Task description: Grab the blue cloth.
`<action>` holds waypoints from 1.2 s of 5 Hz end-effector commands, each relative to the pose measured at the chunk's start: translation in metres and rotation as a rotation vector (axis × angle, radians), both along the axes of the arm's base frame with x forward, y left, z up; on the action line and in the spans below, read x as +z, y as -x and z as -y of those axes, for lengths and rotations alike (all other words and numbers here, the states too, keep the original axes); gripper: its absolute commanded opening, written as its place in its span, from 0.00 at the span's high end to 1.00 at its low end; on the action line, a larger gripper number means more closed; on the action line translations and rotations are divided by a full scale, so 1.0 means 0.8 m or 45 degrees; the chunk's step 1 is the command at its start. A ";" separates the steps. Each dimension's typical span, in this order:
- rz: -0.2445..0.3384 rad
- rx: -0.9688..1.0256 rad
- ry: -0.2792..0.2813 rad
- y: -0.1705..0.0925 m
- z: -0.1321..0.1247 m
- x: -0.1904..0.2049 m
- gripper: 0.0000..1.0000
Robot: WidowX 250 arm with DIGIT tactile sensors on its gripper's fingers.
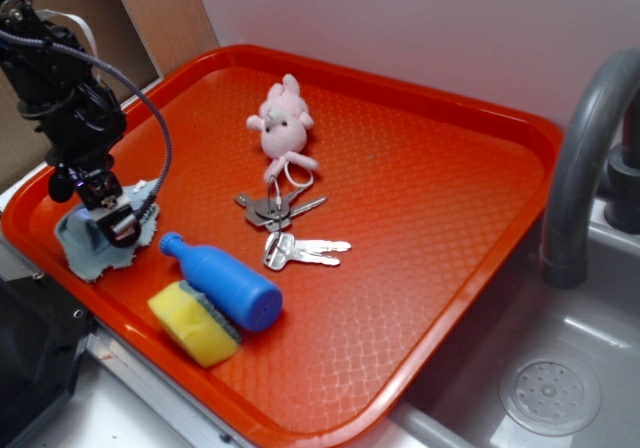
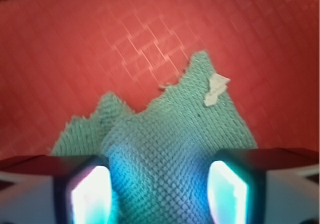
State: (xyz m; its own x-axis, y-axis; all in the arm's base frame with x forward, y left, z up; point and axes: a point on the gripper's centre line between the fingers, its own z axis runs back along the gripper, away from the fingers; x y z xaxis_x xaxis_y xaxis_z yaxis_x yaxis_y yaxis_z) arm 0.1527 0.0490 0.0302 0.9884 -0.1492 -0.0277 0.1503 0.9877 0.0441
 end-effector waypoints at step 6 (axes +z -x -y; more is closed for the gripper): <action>0.082 0.290 -0.024 0.023 -0.012 0.053 0.00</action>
